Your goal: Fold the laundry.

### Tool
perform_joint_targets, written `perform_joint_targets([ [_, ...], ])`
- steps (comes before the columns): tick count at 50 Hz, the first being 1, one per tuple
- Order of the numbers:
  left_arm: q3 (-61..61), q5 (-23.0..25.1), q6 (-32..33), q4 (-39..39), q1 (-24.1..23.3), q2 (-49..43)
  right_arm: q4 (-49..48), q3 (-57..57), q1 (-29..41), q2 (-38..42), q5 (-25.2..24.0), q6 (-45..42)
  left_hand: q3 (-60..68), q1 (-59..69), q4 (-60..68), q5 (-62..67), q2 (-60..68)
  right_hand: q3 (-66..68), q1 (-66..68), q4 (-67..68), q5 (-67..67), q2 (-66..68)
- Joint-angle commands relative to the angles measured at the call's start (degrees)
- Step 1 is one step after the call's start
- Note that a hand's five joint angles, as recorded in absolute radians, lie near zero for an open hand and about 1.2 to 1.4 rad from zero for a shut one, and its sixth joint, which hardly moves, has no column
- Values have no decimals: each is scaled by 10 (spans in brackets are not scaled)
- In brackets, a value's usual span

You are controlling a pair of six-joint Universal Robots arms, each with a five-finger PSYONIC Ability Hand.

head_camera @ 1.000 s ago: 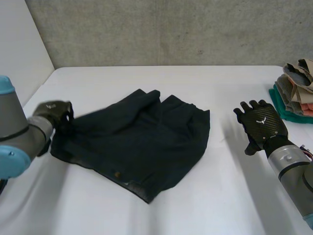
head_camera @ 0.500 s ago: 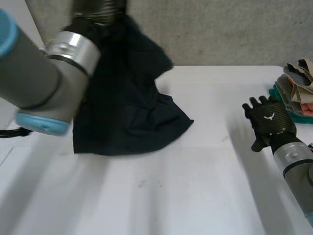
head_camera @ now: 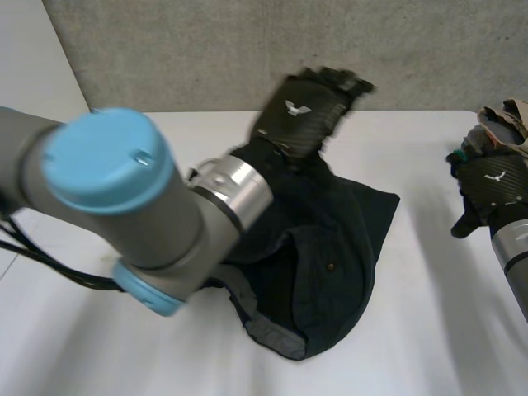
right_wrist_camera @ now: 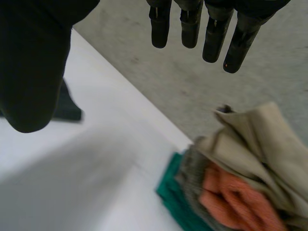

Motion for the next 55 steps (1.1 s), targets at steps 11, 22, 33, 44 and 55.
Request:
perform_joint_targets([
  [11, -145, -37, 14, -61, 188, 64, 310, -25, 61, -69, -161, 87, 15, 21, 19, 22, 17, -22, -15, -37, -34, -28],
  [22, -172, -37, 17, -72, 246, 38, 249, 23, 188, -41, -115, 198, 15, 21, 19, 22, 17, -22, -15, -37, -34, -28],
  [33, -192, -37, 14, -68, 247, 44, 184, 40, 296, 30, -20, 197, 9, 16, 14, 17, 12, 0, 7, -15, -11, -5],
  [44, -196, -37, 13, -67, 246, 45, 109, 31, 315, 76, 4, 189, 6, 13, 11, 13, 9, 363, 369, 348, 351, 357],
  [55, -197, -38, 12, -68, 246, 64, 59, 13, 212, -4, 32, 143, 4, 11, 9, 12, 7, 678, 685, 663, 666, 672],
])
